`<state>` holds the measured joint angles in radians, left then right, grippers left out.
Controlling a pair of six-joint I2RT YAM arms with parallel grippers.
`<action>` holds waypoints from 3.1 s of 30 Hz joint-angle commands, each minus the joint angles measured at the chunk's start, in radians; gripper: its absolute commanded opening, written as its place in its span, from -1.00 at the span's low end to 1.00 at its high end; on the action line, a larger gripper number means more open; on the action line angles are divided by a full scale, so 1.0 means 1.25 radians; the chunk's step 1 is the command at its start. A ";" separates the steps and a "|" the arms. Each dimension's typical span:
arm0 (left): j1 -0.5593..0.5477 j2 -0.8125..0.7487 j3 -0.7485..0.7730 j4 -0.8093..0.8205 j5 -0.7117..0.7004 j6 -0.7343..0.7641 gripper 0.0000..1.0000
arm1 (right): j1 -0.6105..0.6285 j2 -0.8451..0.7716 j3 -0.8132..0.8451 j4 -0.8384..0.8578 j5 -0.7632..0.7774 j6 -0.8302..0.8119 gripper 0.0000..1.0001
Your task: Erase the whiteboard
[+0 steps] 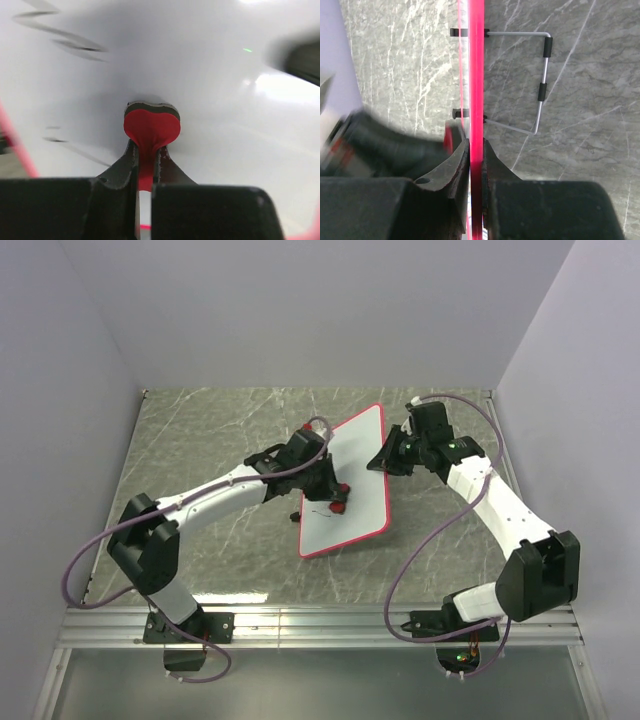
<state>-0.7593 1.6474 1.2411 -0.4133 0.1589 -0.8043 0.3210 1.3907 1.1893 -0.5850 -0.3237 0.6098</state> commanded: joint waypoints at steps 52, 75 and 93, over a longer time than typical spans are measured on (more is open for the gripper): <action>-0.082 -0.048 -0.106 0.113 0.075 -0.092 -0.99 | 0.013 -0.015 -0.021 -0.028 0.048 -0.039 -1.00; -0.027 0.048 0.060 0.113 0.024 -0.038 -0.99 | -0.002 -0.010 -0.054 0.013 0.011 -0.004 -1.00; 0.171 0.269 0.048 0.111 0.068 0.059 -0.99 | -0.011 -0.009 -0.065 0.007 0.013 -0.024 -1.00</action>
<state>-0.5163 1.9079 1.3258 -0.2211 0.2451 -0.8005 0.2916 1.3544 1.1175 -0.5243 -0.3527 0.6537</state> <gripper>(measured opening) 0.081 0.153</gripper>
